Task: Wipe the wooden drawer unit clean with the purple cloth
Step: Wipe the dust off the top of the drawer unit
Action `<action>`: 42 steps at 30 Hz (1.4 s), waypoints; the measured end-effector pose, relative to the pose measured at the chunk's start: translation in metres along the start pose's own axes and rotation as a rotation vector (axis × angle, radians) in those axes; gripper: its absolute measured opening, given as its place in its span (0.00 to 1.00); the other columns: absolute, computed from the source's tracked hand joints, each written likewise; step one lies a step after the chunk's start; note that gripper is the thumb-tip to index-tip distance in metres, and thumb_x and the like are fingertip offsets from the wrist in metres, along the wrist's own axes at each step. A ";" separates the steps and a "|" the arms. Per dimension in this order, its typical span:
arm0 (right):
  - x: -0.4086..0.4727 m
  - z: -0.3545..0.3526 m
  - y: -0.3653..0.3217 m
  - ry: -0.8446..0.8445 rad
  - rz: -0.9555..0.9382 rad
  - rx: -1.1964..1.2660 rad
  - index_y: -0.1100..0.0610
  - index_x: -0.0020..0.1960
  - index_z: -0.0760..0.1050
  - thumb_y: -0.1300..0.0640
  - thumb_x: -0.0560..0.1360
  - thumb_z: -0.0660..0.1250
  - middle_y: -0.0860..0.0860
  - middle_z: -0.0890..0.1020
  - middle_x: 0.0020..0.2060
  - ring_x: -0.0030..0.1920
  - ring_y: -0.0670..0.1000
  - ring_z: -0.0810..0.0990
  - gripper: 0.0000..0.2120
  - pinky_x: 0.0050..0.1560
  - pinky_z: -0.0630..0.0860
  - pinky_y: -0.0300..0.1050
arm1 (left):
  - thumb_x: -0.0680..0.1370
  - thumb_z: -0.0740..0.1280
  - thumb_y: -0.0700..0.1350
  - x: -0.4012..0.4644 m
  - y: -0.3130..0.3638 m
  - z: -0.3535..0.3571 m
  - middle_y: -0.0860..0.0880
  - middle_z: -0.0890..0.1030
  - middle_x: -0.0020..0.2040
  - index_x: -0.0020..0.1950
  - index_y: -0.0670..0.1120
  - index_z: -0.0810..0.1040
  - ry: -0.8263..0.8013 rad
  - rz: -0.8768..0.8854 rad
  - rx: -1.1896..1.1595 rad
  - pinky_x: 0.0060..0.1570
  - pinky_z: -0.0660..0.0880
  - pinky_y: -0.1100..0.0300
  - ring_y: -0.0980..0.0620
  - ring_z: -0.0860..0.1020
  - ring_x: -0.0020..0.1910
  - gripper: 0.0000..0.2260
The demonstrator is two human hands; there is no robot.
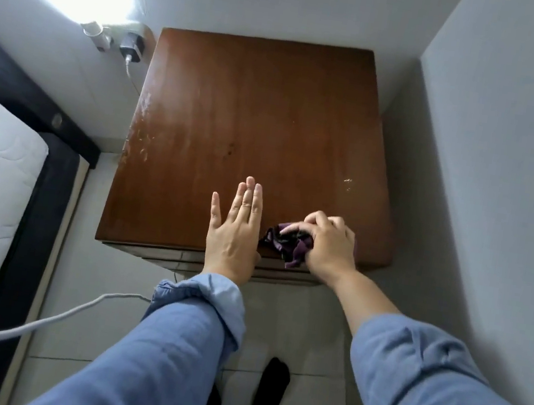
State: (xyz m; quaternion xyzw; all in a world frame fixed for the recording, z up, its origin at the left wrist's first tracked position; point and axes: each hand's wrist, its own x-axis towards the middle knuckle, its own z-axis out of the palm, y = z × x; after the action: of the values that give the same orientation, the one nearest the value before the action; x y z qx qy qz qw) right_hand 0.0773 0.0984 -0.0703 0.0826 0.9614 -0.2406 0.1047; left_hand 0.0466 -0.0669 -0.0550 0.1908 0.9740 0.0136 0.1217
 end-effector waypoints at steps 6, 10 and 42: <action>-0.022 -0.037 0.015 -0.088 0.126 0.009 0.45 0.57 0.78 0.67 0.72 0.59 0.43 0.75 0.56 0.61 0.52 0.69 0.22 0.61 0.63 0.48 | 0.73 0.70 0.44 0.002 0.044 -0.001 0.44 0.43 0.80 0.78 0.40 0.40 0.090 0.182 0.011 0.72 0.37 0.43 0.50 0.45 0.79 0.46; 0.038 -0.086 0.038 0.095 0.301 0.270 0.42 0.47 0.77 0.67 0.66 0.59 0.49 0.79 0.56 0.59 0.56 0.75 0.21 0.64 0.70 0.55 | 0.68 0.75 0.50 0.020 0.061 -0.008 0.44 0.45 0.80 0.78 0.40 0.41 0.098 0.252 0.013 0.72 0.38 0.43 0.49 0.46 0.79 0.52; -0.044 -0.043 0.078 -0.025 0.127 0.112 0.43 0.51 0.79 0.65 0.72 0.64 0.42 0.73 0.49 0.59 0.51 0.66 0.18 0.63 0.56 0.44 | 0.70 0.73 0.53 0.020 0.073 -0.006 0.45 0.35 0.79 0.77 0.42 0.35 -0.071 -0.011 0.029 0.73 0.34 0.40 0.50 0.37 0.78 0.54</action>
State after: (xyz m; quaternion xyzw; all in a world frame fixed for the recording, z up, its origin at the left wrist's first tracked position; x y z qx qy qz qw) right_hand 0.1296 0.1824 -0.0576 0.1461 0.9379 -0.2880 0.1271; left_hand 0.0545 0.0085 -0.0487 0.1877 0.9701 -0.0078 0.1534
